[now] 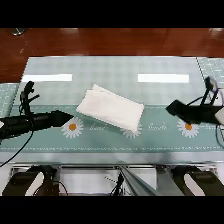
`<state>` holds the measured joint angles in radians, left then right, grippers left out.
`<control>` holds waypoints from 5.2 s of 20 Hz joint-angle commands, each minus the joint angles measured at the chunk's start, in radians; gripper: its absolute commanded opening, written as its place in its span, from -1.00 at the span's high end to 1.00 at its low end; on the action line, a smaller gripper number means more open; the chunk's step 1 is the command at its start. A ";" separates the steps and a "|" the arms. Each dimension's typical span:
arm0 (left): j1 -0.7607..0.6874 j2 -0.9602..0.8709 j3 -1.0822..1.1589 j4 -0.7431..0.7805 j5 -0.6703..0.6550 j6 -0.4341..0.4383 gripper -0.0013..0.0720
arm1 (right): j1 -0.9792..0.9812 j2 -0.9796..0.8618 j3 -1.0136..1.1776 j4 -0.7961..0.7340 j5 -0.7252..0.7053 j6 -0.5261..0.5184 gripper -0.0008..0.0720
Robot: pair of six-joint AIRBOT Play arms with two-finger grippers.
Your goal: Fold the shirts.
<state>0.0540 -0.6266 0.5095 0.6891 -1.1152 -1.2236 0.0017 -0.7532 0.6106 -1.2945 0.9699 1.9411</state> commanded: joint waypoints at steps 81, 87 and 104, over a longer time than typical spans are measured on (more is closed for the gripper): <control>-0.188 -0.516 0.948 0.014 -0.072 -0.006 0.91 | -0.375 -0.081 0.581 0.372 0.121 -0.331 0.90; -0.338 -0.538 0.793 0.507 -0.063 -0.208 0.91 | 0.258 -0.314 0.505 -0.312 0.154 -0.101 0.90; -0.285 -0.552 0.538 0.545 0.059 -0.229 0.91 | 0.288 -0.541 0.496 -0.320 0.198 -0.079 0.90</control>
<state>-0.2314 -1.1774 1.0492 1.2316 -1.0573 -1.4521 0.2882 -1.2930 1.1061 -1.6085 1.1637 1.8603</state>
